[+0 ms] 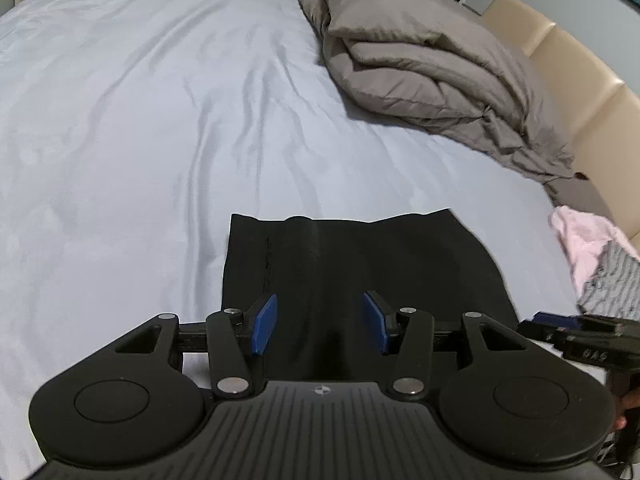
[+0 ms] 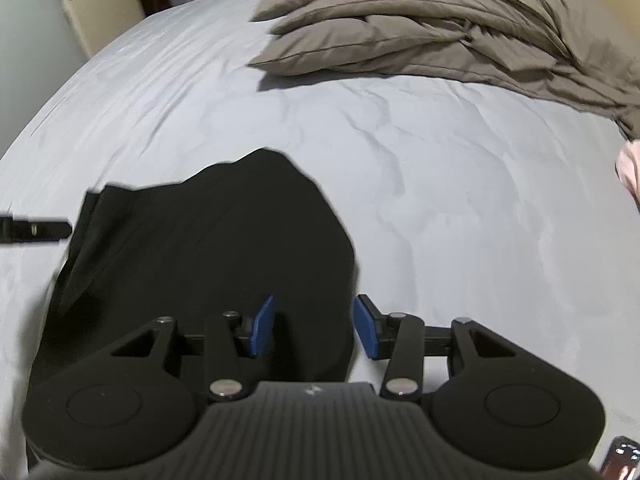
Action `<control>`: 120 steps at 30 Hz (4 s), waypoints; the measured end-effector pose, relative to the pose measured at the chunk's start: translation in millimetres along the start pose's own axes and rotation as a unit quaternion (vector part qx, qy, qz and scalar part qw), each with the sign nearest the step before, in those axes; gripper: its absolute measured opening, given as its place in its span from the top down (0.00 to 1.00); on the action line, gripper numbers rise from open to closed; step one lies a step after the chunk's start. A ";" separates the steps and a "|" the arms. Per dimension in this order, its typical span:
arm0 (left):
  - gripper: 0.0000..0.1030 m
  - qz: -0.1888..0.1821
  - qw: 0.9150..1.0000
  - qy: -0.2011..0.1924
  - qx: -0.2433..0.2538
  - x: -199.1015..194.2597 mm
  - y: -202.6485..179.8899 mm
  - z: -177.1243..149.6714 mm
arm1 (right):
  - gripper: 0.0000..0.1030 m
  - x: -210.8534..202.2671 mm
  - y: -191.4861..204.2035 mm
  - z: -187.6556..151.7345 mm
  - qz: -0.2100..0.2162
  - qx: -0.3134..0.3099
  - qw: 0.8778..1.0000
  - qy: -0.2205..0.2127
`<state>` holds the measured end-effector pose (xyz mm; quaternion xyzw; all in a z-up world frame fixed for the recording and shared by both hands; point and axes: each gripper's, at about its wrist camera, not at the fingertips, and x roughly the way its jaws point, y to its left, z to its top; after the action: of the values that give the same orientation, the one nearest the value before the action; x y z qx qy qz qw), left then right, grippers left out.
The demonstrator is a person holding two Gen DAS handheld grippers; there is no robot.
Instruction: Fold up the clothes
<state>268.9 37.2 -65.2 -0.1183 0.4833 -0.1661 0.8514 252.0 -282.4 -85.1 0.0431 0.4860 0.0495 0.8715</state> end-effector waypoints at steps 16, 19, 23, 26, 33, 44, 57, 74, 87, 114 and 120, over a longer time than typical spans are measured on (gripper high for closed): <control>1.00 0.038 0.998 -0.038 0.026 -3.3 14.7 12.2 | 0.51 13.9 -9.0 -1.1 -0.016 0.024 1.000 -0.006; 1.00 0.060 0.997 -0.023 0.037 -1.1 18.1 10.7 | 0.51 14.3 -4.0 -1.7 -0.005 0.014 1.000 -0.004; 1.00 0.089 0.995 0.010 0.036 12.4 26.4 7.0 | 0.51 19.9 7.1 -3.9 -0.001 -0.015 1.000 0.009; 0.99 0.096 0.995 0.018 0.036 17.2 27.8 2.4 | 0.51 27.2 11.7 -7.8 -0.009 -0.036 0.999 0.027; 0.56 0.080 0.997 -0.017 0.010 -10.1 32.3 2.2 | 0.47 16.7 3.9 -7.5 -0.019 -0.032 0.999 0.021; 0.69 0.026 0.994 0.091 0.046 -29.8 1.3 -60.0 | 0.44 -13.7 -19.5 -24.2 -0.030 -0.004 0.999 0.022; 1.00 0.082 0.989 0.103 0.071 -48.0 0.1 -92.8 | 0.44 -48.1 -6.0 -58.7 0.015 -0.027 0.997 0.068; 0.97 0.057 0.988 0.133 0.057 -76.0 -27.2 -158.8 | 0.48 -77.3 27.2 -127.8 0.066 -0.055 0.989 0.124; 0.63 0.036 0.994 0.094 0.031 -111.0 -32.4 -176.7 | 0.48 -90.4 33.2 -173.0 0.092 -0.030 0.984 0.151; 0.61 0.020 0.948 0.010 0.318 -169.6 -124.9 -281.2 | 0.48 -161.4 113.6 -257.1 0.152 -0.297 0.943 0.019; 0.55 0.027 0.894 0.000 0.446 -166.0 -154.5 -332.1 | 0.42 -171.5 123.7 -278.7 0.152 -0.396 0.906 0.003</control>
<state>-122.8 -52.0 -46.8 0.2872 0.3616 -0.3415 0.8186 -80.4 -174.3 -71.3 -0.2319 0.4166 0.3698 0.7974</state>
